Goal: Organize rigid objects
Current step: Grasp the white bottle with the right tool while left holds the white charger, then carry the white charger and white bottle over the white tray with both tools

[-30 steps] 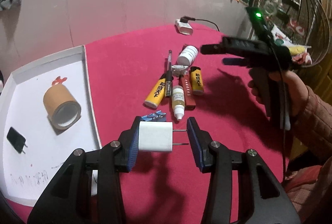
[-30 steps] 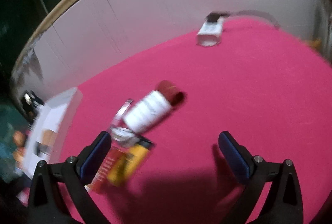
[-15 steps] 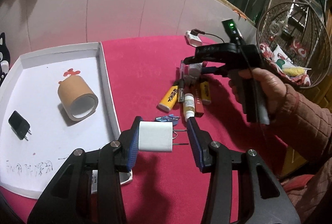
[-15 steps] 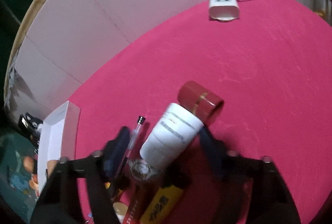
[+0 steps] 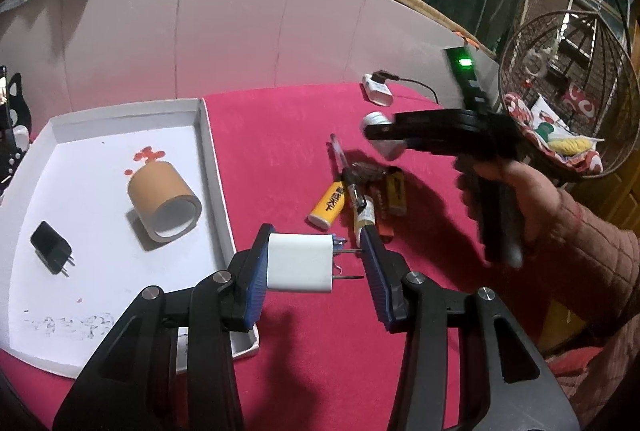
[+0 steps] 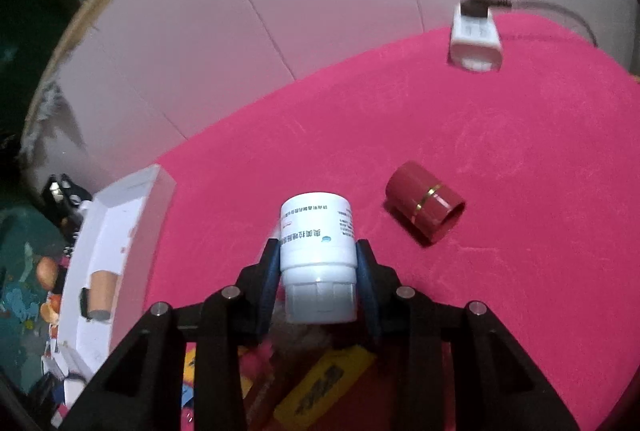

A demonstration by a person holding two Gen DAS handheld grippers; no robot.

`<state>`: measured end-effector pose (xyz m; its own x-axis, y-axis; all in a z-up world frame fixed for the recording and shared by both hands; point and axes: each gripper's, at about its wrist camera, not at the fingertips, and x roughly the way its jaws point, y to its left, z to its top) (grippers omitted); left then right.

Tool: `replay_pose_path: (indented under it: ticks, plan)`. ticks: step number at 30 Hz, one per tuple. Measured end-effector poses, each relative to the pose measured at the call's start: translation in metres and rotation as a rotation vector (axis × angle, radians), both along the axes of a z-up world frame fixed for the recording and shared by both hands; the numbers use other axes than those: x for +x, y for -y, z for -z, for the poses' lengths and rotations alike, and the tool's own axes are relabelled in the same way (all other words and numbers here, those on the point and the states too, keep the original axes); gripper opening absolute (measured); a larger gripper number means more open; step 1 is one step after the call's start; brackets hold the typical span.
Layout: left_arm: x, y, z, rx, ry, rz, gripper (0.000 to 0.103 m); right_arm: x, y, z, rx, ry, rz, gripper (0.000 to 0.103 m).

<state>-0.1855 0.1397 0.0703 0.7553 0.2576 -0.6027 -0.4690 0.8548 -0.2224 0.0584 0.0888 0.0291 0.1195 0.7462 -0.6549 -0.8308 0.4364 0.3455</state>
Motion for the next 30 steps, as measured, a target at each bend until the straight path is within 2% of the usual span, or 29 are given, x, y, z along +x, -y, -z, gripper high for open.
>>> replay_pose_path:
  ticks: [4,11,18,30]
  plan:
    - [-0.003,-0.003,-0.003,0.010,-0.007,-0.058,0.043,-0.020,0.027,-0.026,0.088,0.006,-0.048,0.036]
    - [-0.015,-0.009,-0.008,0.032,-0.014,-0.176,0.043,-0.058,0.044,-0.062,0.194,0.031,-0.141,0.036]
    - [-0.038,-0.015,-0.021,0.066,0.017,-0.294,0.043,-0.099,0.045,-0.083,0.247,0.135,-0.212,0.036]
    - [-0.083,-0.026,-0.030,0.108,0.044,-0.455,0.043,-0.132,0.047,-0.094,0.278,0.184,-0.288,0.036]
